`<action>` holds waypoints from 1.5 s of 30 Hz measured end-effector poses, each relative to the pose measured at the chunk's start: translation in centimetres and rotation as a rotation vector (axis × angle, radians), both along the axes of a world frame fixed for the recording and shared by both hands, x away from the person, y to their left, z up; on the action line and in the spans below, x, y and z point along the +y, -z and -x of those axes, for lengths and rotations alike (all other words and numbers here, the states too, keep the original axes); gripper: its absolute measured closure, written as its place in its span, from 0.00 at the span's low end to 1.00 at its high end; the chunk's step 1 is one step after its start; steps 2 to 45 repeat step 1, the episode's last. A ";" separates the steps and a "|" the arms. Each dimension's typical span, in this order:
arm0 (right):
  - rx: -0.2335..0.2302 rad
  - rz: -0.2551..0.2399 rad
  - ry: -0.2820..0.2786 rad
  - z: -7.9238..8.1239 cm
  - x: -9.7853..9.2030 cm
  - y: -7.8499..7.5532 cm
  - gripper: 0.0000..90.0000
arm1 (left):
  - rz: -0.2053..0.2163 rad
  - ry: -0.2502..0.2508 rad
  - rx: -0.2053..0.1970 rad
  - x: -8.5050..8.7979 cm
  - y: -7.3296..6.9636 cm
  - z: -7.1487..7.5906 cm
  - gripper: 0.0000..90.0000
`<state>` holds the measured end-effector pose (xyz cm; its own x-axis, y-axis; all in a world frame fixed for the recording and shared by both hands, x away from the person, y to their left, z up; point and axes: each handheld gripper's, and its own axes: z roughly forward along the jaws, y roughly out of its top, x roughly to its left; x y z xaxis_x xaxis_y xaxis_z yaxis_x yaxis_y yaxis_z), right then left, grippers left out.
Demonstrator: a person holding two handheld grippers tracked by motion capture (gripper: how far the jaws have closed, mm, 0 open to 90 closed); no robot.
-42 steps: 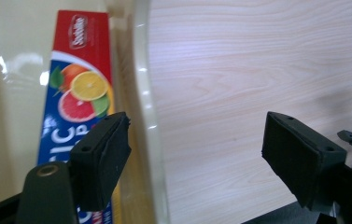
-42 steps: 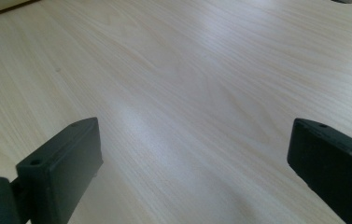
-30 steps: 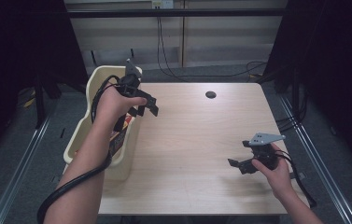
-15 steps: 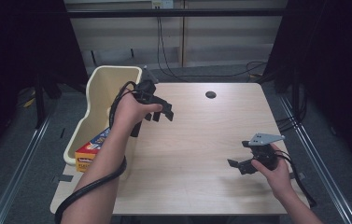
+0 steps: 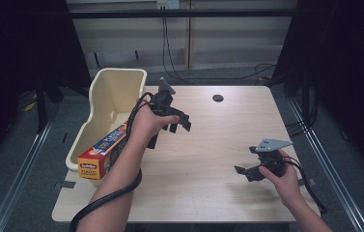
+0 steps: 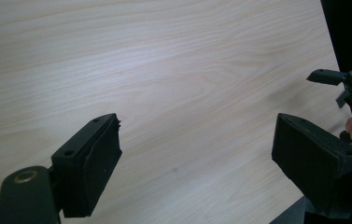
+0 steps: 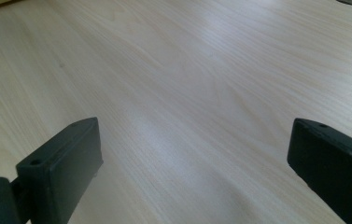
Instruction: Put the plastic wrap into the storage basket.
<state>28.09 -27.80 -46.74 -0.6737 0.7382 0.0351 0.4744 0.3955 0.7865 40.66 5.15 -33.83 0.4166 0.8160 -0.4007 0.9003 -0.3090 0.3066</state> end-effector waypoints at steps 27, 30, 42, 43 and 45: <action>-0.004 0.000 0.001 0.0 0.0 0.0 0.03 | 0.000 0.009 0.003 -0.1 0.1 -0.1 0.17; -0.004 0.000 0.001 0.0 0.0 0.0 0.03 | 0.000 0.009 0.003 -0.1 0.1 -0.1 0.17; -0.004 0.000 0.001 0.0 0.0 0.0 0.03 | 0.000 0.009 0.003 -0.1 0.1 -0.1 0.17; -0.004 0.000 0.001 0.0 0.0 0.0 0.03 | 0.000 0.009 0.003 -0.1 0.1 -0.1 0.17; -0.004 0.000 0.001 0.0 0.0 0.0 0.03 | 0.000 0.009 0.003 -0.1 0.1 -0.1 0.17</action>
